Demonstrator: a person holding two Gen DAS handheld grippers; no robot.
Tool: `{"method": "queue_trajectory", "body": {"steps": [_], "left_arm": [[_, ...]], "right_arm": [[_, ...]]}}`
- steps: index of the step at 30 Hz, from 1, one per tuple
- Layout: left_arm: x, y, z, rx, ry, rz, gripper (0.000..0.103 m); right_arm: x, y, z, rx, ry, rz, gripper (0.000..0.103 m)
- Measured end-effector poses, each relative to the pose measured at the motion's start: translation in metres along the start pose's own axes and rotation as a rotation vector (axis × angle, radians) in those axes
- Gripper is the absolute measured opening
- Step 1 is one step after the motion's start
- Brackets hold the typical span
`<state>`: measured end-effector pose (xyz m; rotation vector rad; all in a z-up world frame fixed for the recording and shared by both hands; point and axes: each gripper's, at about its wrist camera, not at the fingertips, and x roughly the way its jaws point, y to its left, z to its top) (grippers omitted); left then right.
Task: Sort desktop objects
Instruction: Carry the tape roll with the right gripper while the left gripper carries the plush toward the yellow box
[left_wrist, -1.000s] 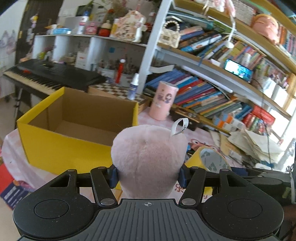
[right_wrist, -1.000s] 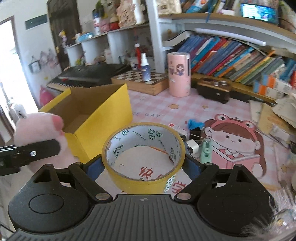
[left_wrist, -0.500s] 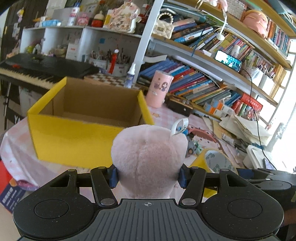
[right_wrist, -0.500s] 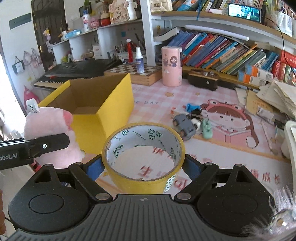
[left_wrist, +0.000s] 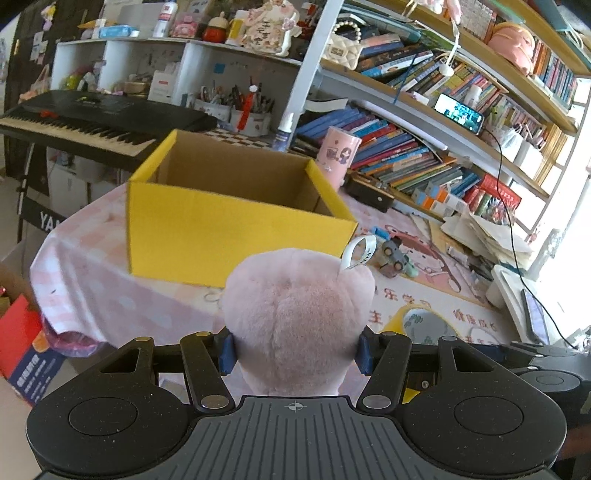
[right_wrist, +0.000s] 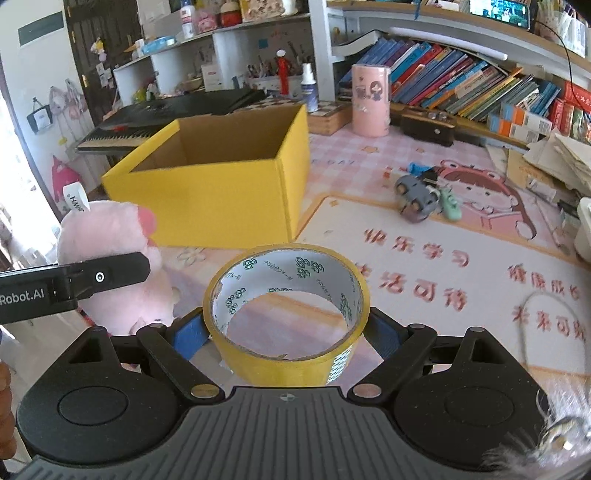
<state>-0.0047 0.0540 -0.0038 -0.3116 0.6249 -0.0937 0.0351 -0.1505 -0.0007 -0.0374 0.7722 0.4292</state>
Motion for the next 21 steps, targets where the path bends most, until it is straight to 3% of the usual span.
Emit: {"method": "queue_trajectory", "body": {"steps": [21], "left_arm": [[-0.036, 0.036, -0.008, -0.046, -0.049, 0.056, 0.059]], "right_arm": [[0.0, 0.057, -0.009, -0.059, 0.028, 0.095, 0.089]]}}
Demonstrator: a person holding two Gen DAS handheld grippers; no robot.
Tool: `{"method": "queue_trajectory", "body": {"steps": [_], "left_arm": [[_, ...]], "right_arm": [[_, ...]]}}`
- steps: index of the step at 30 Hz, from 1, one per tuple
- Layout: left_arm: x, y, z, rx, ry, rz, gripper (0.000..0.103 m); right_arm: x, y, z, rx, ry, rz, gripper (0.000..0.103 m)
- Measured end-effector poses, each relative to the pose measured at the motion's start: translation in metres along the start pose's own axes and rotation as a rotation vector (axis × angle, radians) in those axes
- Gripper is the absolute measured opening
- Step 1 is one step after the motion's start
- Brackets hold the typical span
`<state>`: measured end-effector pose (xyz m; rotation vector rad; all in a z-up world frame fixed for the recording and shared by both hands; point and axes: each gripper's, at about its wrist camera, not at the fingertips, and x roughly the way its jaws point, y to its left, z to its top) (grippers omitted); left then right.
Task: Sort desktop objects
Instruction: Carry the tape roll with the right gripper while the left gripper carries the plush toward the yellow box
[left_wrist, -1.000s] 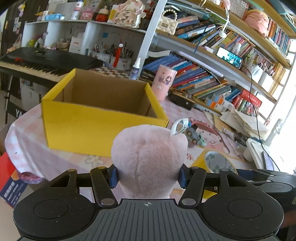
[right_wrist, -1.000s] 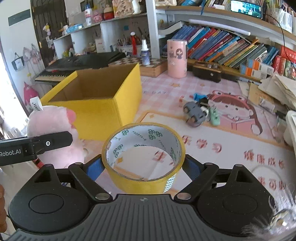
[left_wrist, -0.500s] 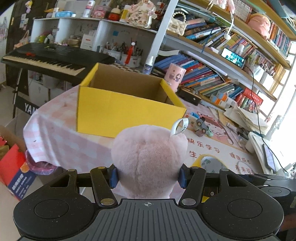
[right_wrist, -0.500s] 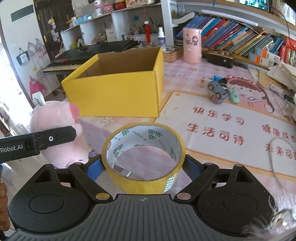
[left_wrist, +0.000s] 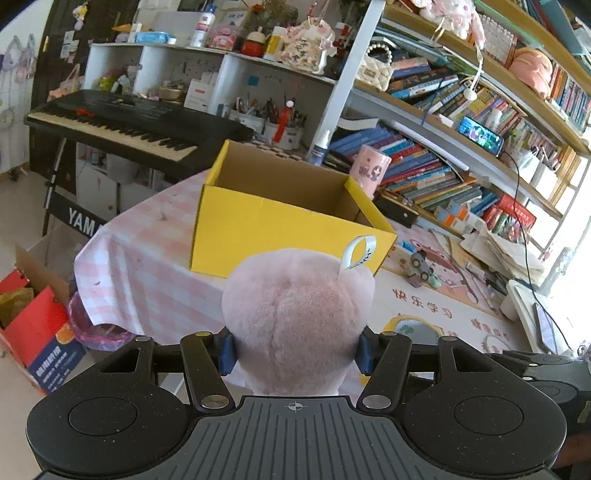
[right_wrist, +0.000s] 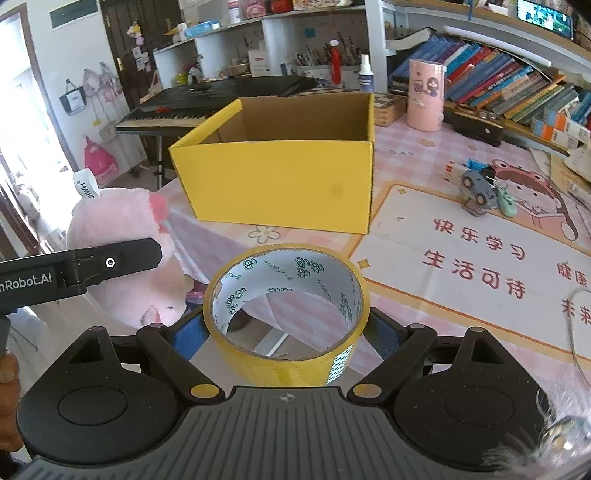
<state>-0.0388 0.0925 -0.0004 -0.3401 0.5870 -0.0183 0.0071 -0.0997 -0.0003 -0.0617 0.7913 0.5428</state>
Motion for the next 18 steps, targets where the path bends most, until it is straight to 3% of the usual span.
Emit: {"method": "queue_trajectory", "body": {"steps": [18], "left_arm": [[0.0065, 0.0044, 0.0071, -0.002, -0.02, -0.023, 0.059]], "right_arm": [[0.0055, 0.0062, 0.0097, -0.037, -0.011, -0.005, 0.089]]}}
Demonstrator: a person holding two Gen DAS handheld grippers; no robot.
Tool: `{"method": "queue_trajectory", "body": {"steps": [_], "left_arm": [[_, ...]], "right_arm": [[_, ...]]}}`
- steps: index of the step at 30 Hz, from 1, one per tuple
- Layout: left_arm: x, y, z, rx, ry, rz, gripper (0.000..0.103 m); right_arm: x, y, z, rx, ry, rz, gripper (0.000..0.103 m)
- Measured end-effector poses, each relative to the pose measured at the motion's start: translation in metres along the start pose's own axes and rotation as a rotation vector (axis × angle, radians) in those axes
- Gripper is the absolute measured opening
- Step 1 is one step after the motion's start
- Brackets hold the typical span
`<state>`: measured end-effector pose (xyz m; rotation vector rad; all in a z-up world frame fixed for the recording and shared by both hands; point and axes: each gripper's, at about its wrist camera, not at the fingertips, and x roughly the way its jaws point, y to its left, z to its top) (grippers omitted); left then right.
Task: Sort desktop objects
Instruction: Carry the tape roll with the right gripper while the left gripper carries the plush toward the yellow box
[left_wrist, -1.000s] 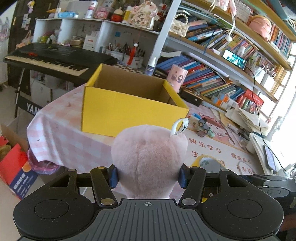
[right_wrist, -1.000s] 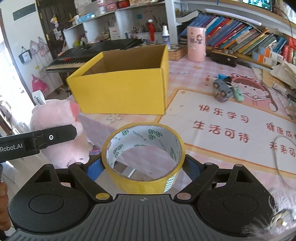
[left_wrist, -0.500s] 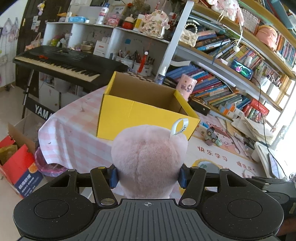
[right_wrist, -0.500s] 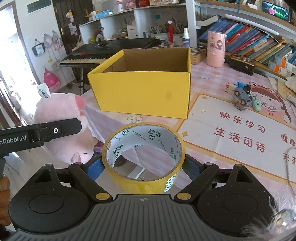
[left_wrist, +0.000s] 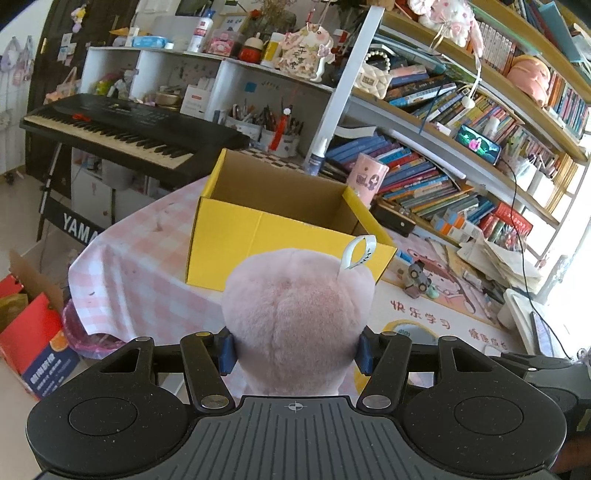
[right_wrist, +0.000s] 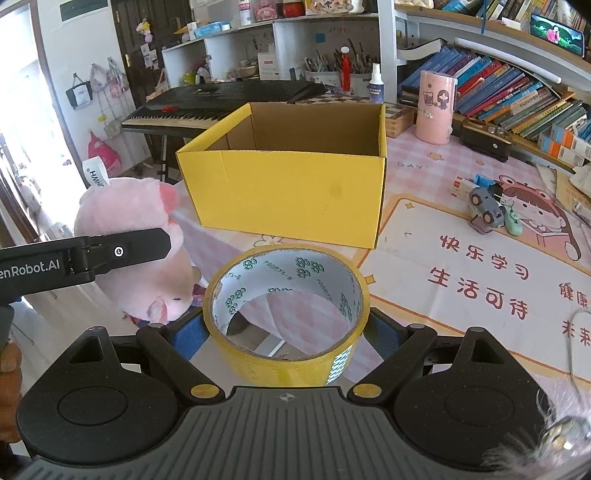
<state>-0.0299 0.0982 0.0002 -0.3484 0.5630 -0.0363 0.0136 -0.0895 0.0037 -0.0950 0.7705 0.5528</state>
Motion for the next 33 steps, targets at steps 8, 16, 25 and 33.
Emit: {"method": "queue_trajectory", "body": {"steps": [8, 16, 25, 33], "left_arm": [[0.0, 0.003, 0.002, 0.003, 0.003, 0.002, 0.059], [-0.001, -0.001, 0.021, 0.024, -0.05, -0.001, 0.059], [0.009, -0.01, 0.063, 0.048, -0.163, -0.003, 0.059], [0.038, -0.012, 0.092, 0.038, -0.219, 0.04, 0.059]], "right_arm": [[0.003, 0.001, 0.003, 0.008, 0.016, 0.002, 0.089], [-0.001, 0.003, 0.014, -0.017, -0.039, -0.015, 0.089], [-0.002, -0.002, 0.056, -0.094, -0.154, -0.014, 0.089], [0.02, -0.017, 0.105, -0.168, -0.215, 0.011, 0.089]]}}
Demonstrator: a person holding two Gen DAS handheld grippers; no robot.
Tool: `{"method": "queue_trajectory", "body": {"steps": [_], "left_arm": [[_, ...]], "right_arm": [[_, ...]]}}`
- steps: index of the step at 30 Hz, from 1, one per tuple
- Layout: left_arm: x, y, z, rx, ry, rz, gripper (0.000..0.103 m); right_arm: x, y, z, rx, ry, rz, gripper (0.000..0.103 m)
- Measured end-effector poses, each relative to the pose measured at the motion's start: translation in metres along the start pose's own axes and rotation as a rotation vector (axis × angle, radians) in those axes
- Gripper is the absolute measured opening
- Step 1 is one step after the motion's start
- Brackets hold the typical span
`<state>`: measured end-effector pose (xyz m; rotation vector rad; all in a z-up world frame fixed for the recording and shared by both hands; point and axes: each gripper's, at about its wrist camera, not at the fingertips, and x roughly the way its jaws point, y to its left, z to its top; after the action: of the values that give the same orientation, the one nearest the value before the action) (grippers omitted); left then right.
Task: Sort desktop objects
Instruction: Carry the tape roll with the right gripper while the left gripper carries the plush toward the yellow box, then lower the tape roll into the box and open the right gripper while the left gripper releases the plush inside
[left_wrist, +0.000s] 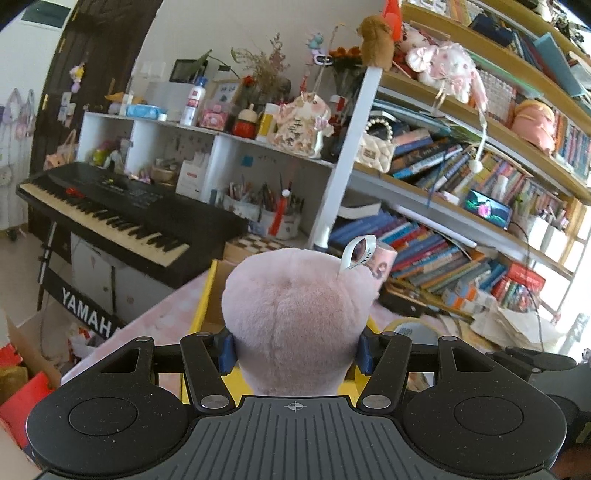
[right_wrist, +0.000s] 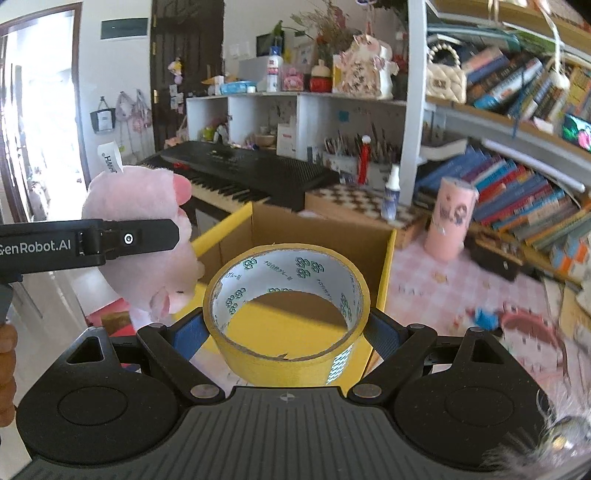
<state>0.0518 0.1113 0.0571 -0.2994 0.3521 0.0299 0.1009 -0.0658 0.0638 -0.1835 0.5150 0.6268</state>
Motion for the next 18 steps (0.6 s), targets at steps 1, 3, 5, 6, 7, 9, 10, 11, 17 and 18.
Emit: {"method": "queue_trajectory", "body": {"steps": [1, 3, 5, 6, 7, 9, 10, 11, 17, 18], "left_arm": [[0.004, 0.0, 0.001, -0.001, -0.003, 0.006, 0.059], [0.014, 0.0, 0.004, -0.007, -0.007, 0.022, 0.059], [0.025, -0.001, 0.006, -0.013, -0.005, 0.038, 0.059], [0.031, -0.001, 0.006, -0.014, -0.001, 0.044, 0.059], [0.036, -0.001, 0.007, -0.013, 0.003, 0.05, 0.059], [0.049, -0.003, 0.007, -0.009, 0.018, 0.062, 0.059], [0.055, -0.004, 0.006, -0.008, 0.027, 0.066, 0.059], [0.06, -0.005, 0.006, -0.006, 0.036, 0.071, 0.059], [0.091, -0.012, 0.003, 0.016, 0.095, 0.083, 0.059], [0.095, -0.013, 0.002, 0.022, 0.105, 0.087, 0.059]], "right_arm": [[0.005, -0.003, 0.004, -0.01, -0.003, 0.003, 0.089], [0.016, -0.009, 0.01, -0.031, -0.006, 0.009, 0.089], [0.028, -0.017, 0.015, -0.051, -0.001, 0.018, 0.089], [0.033, -0.019, 0.017, -0.063, 0.004, 0.021, 0.089], [0.039, -0.022, 0.019, -0.075, 0.009, 0.024, 0.089], [0.052, -0.029, 0.021, -0.106, 0.024, 0.034, 0.089], [0.058, -0.032, 0.022, -0.122, 0.031, 0.038, 0.089], [0.065, -0.035, 0.023, -0.143, 0.039, 0.043, 0.089], [0.099, -0.051, 0.027, -0.244, 0.083, 0.068, 0.089], [0.104, -0.052, 0.028, -0.258, 0.09, 0.073, 0.089]]}}
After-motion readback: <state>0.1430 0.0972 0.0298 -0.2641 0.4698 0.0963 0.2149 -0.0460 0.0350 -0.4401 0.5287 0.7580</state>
